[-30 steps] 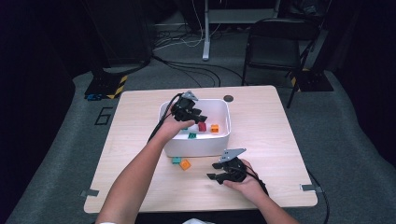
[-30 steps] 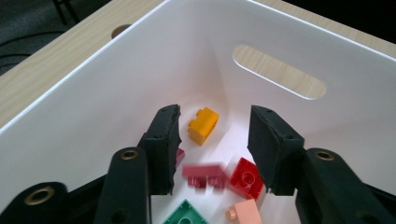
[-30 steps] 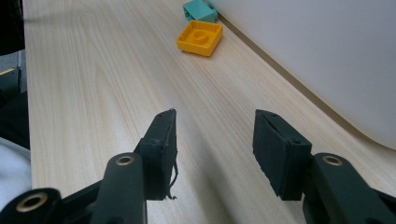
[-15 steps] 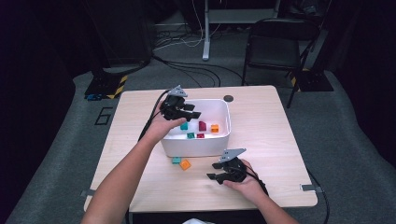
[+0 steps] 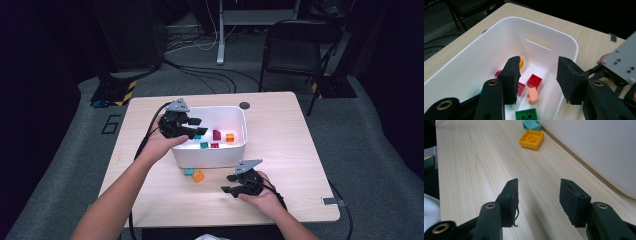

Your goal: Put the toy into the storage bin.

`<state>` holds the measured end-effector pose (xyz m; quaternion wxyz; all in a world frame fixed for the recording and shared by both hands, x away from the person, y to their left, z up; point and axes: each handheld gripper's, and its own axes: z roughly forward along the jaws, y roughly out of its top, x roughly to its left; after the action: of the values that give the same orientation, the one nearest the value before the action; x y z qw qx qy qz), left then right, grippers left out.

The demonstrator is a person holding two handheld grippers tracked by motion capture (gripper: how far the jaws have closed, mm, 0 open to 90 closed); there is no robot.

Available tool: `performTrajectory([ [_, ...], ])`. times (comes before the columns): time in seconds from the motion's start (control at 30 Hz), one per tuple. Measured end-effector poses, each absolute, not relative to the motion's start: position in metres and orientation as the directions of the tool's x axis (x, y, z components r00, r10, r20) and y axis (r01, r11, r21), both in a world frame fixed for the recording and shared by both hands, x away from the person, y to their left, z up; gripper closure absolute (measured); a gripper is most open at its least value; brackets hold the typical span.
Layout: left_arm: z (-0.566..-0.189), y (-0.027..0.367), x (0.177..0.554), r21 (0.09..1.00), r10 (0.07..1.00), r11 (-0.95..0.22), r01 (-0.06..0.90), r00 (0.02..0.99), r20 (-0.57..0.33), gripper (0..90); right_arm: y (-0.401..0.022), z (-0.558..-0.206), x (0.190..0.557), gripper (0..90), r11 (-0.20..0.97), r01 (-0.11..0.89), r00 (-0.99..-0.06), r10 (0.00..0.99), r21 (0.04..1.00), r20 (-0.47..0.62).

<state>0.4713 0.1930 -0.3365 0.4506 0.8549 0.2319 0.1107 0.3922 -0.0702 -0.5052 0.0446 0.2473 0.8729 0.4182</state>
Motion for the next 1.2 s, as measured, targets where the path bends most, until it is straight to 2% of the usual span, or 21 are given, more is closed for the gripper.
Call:
performTrajectory([
  [0.43, -0.344, 0.216, 0.437, 0.816, 0.474, -0.507, 0.278, 0.880, -0.005, 52.8, -0.070, -0.506, 0.393, 48.6, 0.530, 0.396, -0.874, 0.468, 0.750, 0.131],
  [0.8, -0.364, 0.240, 0.412, 0.827, 0.479, -0.482, 0.290, 0.877, -0.028, 51.9, -0.070, -0.506, 0.392, 48.5, 0.527, 0.399, -0.872, 0.471, 0.750, 0.132],
  [1.2, -0.428, 0.249, 0.401, 0.793, 0.492, -0.509, 0.336, 0.869, -0.053, 49.4, -0.069, -0.506, 0.392, 47.8, 0.530, 0.398, -0.872, 0.472, 0.749, 0.130],
])
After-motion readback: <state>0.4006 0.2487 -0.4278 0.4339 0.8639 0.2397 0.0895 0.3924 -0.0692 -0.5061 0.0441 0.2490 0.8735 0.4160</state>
